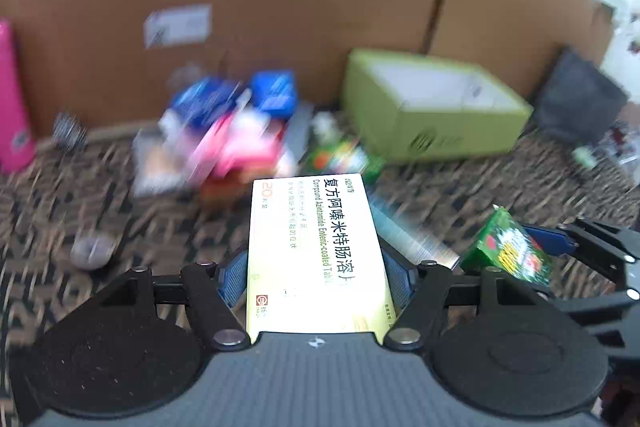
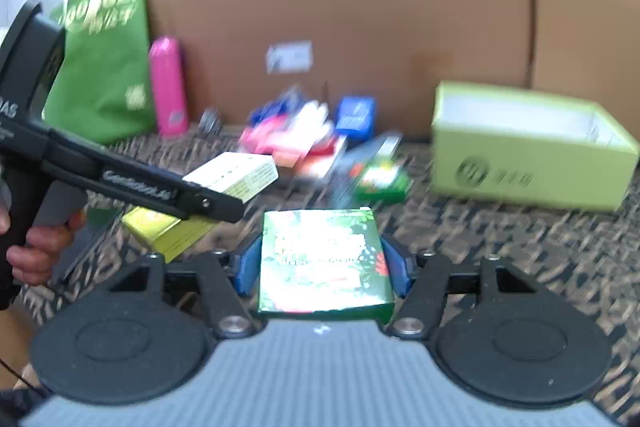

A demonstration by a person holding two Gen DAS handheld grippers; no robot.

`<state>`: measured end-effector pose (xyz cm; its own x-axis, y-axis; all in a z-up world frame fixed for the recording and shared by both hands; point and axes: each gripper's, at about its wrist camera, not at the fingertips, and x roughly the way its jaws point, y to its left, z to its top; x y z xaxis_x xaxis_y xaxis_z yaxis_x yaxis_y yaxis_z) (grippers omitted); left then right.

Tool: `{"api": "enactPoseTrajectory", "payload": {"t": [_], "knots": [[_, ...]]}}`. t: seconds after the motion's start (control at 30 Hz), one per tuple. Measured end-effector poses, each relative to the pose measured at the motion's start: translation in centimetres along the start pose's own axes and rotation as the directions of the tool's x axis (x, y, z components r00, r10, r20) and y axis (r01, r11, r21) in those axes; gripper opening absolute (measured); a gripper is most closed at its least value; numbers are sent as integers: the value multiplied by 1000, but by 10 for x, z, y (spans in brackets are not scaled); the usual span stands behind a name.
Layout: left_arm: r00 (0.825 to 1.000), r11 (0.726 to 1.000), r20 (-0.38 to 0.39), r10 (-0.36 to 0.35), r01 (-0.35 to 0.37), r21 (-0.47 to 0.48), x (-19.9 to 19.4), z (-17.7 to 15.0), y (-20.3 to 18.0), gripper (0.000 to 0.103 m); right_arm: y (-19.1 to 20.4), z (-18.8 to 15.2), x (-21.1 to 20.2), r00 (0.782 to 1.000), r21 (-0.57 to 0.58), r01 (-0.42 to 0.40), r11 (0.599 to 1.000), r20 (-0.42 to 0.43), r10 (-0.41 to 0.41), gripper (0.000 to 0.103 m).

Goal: Organize objects
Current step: 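Carry both boxes into the light-green shoebox and open both tools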

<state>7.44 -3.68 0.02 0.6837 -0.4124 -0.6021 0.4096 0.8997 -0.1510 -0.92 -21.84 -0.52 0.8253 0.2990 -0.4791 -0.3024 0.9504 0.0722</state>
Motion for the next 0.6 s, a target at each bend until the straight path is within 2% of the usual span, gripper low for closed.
{"api": "enactPoseTrajectory", "payload": {"t": [0.1,0.2,0.37,0.6], "knots": [[997,998,56,-57,55,31,5,34,-19,71,-26,27,-3,995,-31,72,997,69,-69,62],[992,994,95,-87,80,76,22,69,-41,71,-56,54,5,979,-38,177,983,111,-172,62],[988,990,70,-139,136,41,80,120,-67,71,-114,94,46,947,-9,302,953,116,-299,62],[993,995,111,-41,30,99,161,165,-97,71,-184,123,122,926,33,376,926,26,-377,62]]}}
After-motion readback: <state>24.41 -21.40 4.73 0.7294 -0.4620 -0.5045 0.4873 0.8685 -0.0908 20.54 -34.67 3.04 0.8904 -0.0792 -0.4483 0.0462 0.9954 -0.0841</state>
